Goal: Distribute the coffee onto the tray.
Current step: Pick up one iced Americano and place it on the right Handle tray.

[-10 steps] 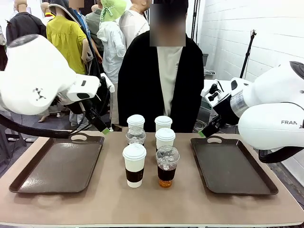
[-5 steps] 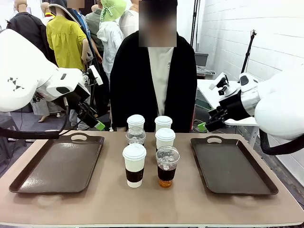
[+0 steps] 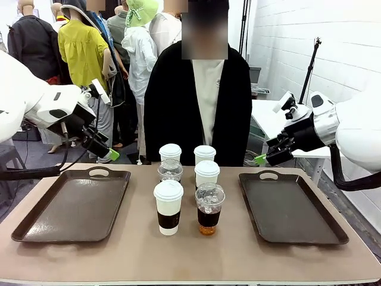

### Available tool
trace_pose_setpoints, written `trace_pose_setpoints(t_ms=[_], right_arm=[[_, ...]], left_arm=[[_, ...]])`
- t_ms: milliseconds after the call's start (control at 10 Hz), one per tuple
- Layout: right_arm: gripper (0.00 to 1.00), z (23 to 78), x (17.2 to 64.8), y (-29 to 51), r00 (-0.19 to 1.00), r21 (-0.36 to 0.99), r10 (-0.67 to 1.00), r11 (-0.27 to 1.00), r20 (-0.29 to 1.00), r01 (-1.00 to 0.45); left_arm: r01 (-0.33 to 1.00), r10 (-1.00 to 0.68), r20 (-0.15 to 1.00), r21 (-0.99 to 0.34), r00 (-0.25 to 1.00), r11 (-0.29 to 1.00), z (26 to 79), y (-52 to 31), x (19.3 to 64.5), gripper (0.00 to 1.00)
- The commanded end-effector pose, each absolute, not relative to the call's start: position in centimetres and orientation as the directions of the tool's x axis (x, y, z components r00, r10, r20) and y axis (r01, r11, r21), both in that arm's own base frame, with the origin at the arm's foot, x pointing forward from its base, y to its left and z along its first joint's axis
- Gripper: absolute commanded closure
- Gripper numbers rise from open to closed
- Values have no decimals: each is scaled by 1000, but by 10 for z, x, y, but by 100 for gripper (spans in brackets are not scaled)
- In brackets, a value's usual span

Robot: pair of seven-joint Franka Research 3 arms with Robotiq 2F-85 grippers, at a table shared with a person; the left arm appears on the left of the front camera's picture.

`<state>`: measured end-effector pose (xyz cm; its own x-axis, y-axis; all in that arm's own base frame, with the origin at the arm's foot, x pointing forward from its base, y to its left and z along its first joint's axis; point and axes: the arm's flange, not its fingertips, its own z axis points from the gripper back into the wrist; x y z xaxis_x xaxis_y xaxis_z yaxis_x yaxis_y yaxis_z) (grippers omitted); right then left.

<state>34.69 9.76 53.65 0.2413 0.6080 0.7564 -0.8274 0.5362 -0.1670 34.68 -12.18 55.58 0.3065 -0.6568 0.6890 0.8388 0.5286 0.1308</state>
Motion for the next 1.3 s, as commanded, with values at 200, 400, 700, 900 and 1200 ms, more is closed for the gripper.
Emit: trace_pose_setpoints(t_ms=[200, 400, 700, 900, 1200], right_arm=[[0, 536, 347, 98, 241, -167, 608, 536, 756, -827], [0, 536, 347, 98, 241, -167, 608, 536, 756, -827], [0, 536, 347, 98, 241, -167, 608, 536, 756, -827], [0, 536, 347, 98, 241, -167, 608, 536, 756, -827], [0, 536, 347, 98, 241, -167, 608, 536, 756, -827]], left_arm=[[839, -657, 689, 131, 306, 529, 556, -122, 347, 0], [839, -657, 689, 131, 306, 529, 556, -122, 347, 0], [839, -657, 689, 131, 306, 529, 556, -122, 347, 0], [839, -657, 689, 131, 306, 529, 556, -122, 347, 0], [839, -657, 689, 131, 306, 529, 556, -122, 347, 0]])
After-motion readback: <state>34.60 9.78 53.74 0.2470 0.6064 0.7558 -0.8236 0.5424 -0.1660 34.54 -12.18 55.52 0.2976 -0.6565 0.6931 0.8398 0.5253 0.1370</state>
